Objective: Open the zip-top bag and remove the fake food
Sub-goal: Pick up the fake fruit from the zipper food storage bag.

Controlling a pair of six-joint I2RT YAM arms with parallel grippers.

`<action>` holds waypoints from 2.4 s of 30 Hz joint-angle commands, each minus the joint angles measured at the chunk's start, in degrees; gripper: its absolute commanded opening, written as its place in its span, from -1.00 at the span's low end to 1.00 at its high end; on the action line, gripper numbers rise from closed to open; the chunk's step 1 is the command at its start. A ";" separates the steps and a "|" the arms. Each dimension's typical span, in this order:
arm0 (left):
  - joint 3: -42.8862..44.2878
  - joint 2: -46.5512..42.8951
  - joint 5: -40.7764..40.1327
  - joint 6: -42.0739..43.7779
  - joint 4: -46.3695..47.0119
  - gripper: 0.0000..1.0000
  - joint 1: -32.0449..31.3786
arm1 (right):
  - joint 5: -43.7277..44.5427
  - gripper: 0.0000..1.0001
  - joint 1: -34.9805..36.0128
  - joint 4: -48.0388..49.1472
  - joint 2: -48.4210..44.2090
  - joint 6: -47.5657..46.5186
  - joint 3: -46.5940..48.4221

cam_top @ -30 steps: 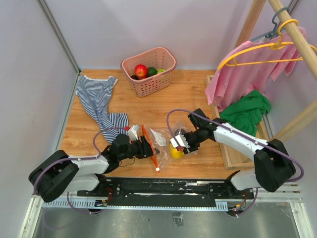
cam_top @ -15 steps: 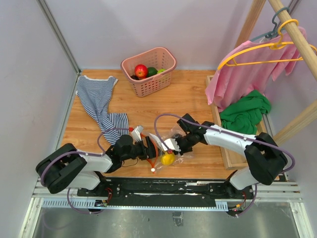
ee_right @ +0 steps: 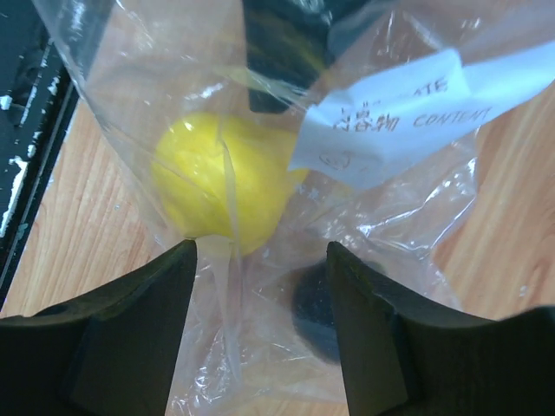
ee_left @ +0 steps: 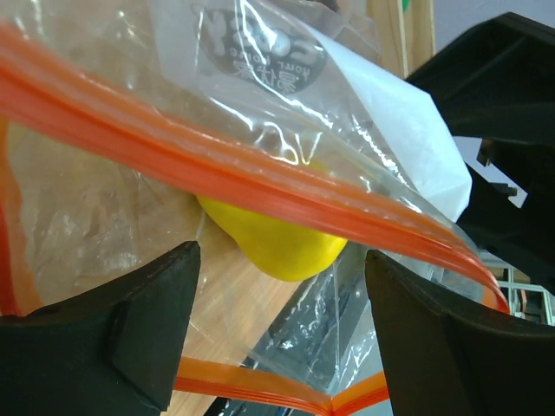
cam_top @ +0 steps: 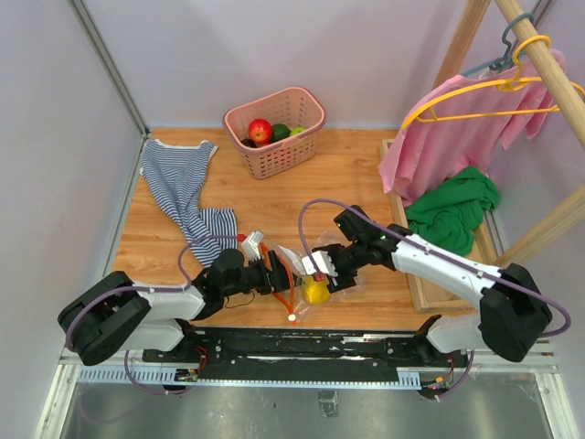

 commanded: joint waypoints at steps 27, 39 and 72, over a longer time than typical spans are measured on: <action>2.23 4.09 1.63 -1.29 1.25 0.66 -2.72 | 3.38 -0.24 5.72 10.80 5.64 11.51 -2.69; 4.77 3.48 1.61 -0.98 -3.65 0.80 -4.37 | 1.89 -0.38 5.92 10.02 7.29 18.96 0.29; 2.76 3.62 0.37 -1.98 -2.22 0.73 -4.42 | 1.41 0.07 6.80 9.47 2.38 7.88 -4.76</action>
